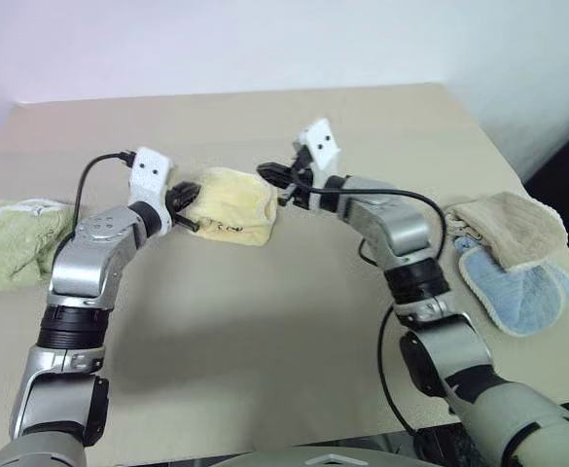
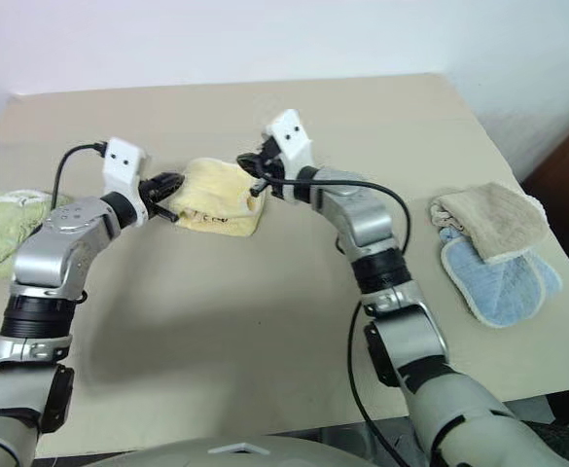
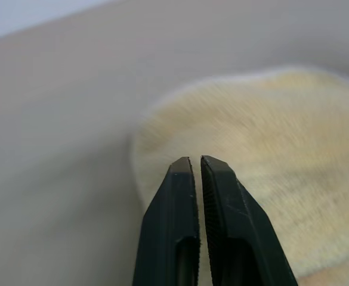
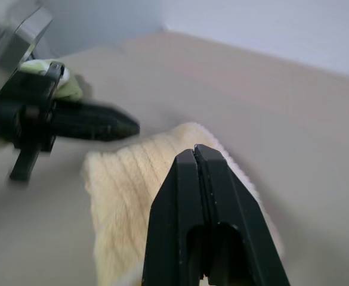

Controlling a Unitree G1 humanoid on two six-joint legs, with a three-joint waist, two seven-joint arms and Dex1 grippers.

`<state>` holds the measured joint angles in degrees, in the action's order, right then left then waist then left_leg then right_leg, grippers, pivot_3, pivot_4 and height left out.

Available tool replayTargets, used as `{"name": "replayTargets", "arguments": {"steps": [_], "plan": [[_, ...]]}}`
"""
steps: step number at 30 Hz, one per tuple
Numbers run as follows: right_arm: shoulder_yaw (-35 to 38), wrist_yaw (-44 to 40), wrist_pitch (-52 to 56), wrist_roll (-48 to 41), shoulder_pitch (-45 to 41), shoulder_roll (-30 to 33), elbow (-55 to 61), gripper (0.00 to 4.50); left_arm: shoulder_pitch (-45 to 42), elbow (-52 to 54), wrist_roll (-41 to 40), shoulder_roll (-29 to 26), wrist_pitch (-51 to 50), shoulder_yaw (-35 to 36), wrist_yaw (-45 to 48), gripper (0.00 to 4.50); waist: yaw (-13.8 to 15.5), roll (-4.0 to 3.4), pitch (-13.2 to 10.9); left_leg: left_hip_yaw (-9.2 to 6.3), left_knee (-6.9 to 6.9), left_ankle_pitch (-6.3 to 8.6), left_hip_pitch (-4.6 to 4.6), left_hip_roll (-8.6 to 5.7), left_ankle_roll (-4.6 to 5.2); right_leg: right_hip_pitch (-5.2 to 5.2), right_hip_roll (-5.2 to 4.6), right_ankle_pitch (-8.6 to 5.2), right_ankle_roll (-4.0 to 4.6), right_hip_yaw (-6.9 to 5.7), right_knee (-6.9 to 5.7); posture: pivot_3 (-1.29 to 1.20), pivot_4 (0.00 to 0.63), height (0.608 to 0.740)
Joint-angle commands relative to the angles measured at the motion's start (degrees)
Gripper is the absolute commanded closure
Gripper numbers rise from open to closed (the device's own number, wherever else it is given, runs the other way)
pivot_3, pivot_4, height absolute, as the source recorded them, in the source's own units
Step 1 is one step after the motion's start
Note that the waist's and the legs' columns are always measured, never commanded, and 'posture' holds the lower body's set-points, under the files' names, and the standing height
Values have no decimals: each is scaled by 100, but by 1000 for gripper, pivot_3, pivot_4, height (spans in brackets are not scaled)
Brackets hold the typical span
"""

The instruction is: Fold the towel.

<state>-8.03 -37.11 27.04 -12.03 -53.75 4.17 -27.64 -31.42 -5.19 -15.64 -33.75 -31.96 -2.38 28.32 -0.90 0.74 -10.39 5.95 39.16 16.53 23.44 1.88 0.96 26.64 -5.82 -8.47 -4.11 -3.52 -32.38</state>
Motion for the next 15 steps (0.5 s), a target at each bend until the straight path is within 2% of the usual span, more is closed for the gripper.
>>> {"name": "replayTargets", "arguments": {"steps": [1, 4, 8, 10, 15], "plan": [[-298, 112, -182, 401, -35, -166, -851, 4500, -29, -212, 521, -47, 318, -359, 140, 4017, 3, -1, -1, 0, -1, 0, 1, 0, 0, 0, 0, 0, 0, -1, -1, 0, 150, 728], [-474, 128, -269, 644, 53, -226, -1321, 4500, 81, -449, 831, -59, 465, -478, 117, 4017, -13, -2, -1, 1, -1, 0, 6, 0, -1, 5, -1, 0, 0, -1, -1, 0, 150, 728], [-422, 117, -477, 725, 80, -200, -1449, 4500, 197, -367, 851, -16, 500, -346, 197, 4017, -30, -5, 4, 1, -1, 1, -9, 1, 0, -4, -2, 1, -2, 0, -6, 0, 150, 728], [-257, 115, -630, 630, 96, -156, -1278, 4500, 240, -235, 710, 7, 453, -158, 225, 4017, -33, -4, 4, 0, -1, 1, -12, 4, 0, -4, -3, 1, -1, 0, -16, 0, 150, 728], [100, -69, -343, 231, 267, 65, -150, 4500, 125, 195, -91, 334, 267, 811, 121, 4017, -16, -4, 3, -3, 6, -2, -6, 3, -4, 10, -9, 1, -2, 1, -46, 0, 150, 728]]}}
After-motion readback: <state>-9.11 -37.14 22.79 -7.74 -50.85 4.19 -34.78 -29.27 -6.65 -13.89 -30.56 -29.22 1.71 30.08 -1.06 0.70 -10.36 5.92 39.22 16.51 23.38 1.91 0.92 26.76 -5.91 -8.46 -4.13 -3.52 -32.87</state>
